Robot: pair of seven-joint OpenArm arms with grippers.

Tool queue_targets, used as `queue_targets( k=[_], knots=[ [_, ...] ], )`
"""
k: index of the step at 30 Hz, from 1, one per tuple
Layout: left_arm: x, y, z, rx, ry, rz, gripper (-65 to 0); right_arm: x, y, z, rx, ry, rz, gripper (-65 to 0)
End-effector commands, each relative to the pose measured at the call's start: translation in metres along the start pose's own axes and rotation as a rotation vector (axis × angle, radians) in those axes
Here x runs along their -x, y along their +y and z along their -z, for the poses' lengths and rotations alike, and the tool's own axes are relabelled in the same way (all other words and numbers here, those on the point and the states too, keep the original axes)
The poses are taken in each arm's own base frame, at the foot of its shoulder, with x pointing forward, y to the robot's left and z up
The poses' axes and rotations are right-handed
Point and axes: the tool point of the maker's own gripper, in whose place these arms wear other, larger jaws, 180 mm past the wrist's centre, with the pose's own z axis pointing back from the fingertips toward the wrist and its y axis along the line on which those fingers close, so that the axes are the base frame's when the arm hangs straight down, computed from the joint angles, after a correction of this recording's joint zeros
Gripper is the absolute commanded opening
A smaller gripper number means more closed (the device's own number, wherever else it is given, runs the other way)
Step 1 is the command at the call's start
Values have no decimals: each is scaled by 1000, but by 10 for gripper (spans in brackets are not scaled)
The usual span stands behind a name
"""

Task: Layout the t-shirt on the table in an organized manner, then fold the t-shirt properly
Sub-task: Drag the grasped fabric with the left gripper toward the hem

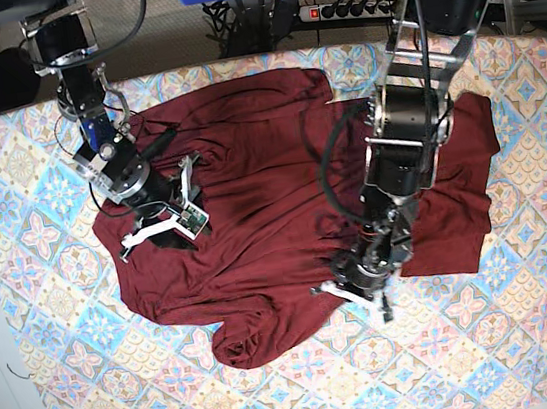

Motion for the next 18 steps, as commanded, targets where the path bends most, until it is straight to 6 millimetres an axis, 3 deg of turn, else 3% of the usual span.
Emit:
queue_targets(
  k=[1,6,12,15,18],
  knots=[
    [-48,1,-5,2,-110,10,-650,-16,-12,-4,35,-57,-7,-481],
    [-87,43,-17,-65,-168,20,-650,-17,-8,-8,30,-60,-7,-481],
    [-115,88,-33,-137,-209,28,-650,-15,-3,-9,22,-55,-4,-481],
    [-121,107,-39,-168,-216,32,-650,-15,-3,-8,20,-55,-1,-481],
    [-121,111,-41,-174,-213,39,-650,-10,-2,-4,15,-41,6,-478]
  ],
)
